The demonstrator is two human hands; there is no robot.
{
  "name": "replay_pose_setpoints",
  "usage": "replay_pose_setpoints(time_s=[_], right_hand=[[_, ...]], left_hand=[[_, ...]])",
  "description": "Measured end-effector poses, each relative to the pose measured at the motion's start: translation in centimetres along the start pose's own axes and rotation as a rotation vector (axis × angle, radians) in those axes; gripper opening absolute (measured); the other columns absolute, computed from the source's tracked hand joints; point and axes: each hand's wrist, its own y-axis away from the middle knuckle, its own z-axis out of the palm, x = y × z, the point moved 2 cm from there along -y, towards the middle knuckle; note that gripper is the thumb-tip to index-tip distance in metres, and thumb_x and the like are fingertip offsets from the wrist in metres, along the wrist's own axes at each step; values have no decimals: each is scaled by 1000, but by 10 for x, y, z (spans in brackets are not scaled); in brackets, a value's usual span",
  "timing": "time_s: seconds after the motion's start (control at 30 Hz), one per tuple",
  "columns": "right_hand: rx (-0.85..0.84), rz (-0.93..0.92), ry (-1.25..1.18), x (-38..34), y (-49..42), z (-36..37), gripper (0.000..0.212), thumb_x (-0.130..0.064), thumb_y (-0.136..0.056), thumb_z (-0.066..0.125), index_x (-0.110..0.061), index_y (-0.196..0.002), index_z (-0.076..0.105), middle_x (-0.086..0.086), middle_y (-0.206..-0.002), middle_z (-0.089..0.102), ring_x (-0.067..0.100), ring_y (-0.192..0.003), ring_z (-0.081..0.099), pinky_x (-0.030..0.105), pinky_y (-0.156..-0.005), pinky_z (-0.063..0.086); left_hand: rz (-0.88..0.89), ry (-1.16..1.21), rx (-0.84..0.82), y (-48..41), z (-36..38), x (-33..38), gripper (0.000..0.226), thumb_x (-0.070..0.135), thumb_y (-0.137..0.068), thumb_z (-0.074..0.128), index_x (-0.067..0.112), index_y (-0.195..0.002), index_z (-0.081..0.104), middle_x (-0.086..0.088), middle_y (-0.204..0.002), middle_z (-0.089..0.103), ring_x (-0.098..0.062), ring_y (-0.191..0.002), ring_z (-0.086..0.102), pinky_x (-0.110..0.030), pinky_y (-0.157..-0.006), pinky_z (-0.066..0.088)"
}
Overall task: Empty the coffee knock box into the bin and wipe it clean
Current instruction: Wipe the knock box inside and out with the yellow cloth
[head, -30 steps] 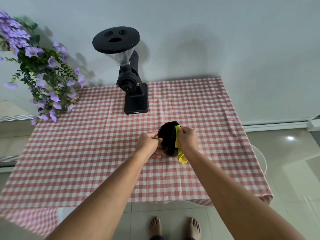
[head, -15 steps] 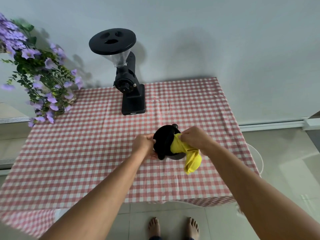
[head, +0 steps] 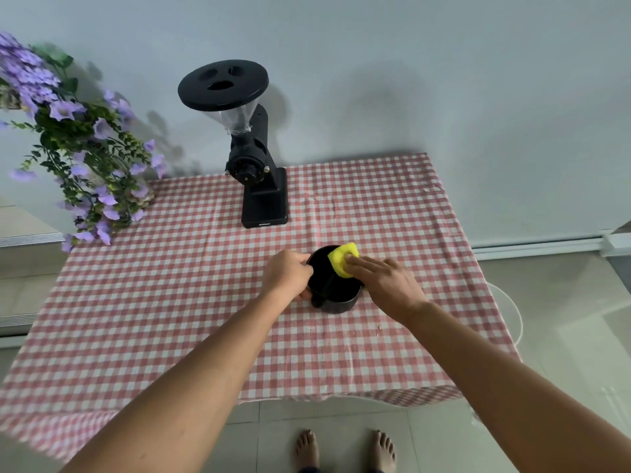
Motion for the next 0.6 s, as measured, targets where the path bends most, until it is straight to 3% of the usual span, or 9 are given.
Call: replay_pose_setpoints(time_s=[0.07, 0.13, 0.23, 0.3, 0.4, 0.5, 0.6], right_hand=[[143, 36, -43, 0, 6, 1, 44, 10, -78, 73, -11, -117, 72, 6, -121, 72, 31, -81, 74, 34, -69, 53], [184, 7, -34, -1, 6, 0, 43, 12, -75, 75, -9, -112, 72, 8, -111, 76, 30, -65, 71, 34, -65, 53], [105, -37, 23, -1, 6, -1, 51, 11, -70, 79, -9, -116, 72, 6, -121, 72, 27, -76, 75, 33, -64, 54], [26, -9, 50, -1, 8, 2, 53, 4, -76, 78, -13, -125, 68, 1, -133, 66, 26, -81, 74, 34, -68, 56], [-100, 52, 19, -6, 16, 11, 48, 1, -94, 55, -17, -138, 57, -1, -142, 58, 29, -98, 69, 37, -83, 54], [-112, 228, -22, -19, 21, 16, 46, -3, -96, 48, -24, -137, 56, -3, -134, 64, 30, -102, 64, 39, -83, 54], [-180, 433, -89, -33, 15, 20, 35, -7, -96, 45, -21, -124, 61, 2, -106, 69, 26, -85, 66, 37, -68, 55]], left_hand=[[-5, 13, 6, -2, 1, -2, 34, 10, -97, 58, 17, -128, 71, -3, -101, 80, -13, -51, 73, -37, -57, 64], [-11, 16, 9, -5, 1, -3, 34, 10, -97, 58, 19, -127, 72, -1, -101, 80, -13, -51, 73, -36, -57, 64], [-39, 17, -16, -8, 2, -1, 39, 9, -97, 57, 21, -132, 67, -2, -87, 80, -13, -51, 73, -31, -52, 62], [-75, 73, -43, -8, 4, -1, 42, 5, -97, 55, 19, -136, 63, -4, -84, 78, -15, -53, 74, -33, -56, 64], [-127, 209, -57, -7, 8, -4, 47, 0, -97, 54, 14, -142, 58, -11, -102, 77, -20, -57, 76, -35, -56, 63], [-162, 306, -29, -5, 13, -10, 50, -1, -96, 55, 13, -144, 55, -15, -111, 76, -22, -58, 76, -36, -56, 63], [-188, 367, -8, -2, 19, -9, 53, -3, -96, 53, 13, -147, 52, -16, -118, 73, -25, -56, 76, -36, -53, 62]])
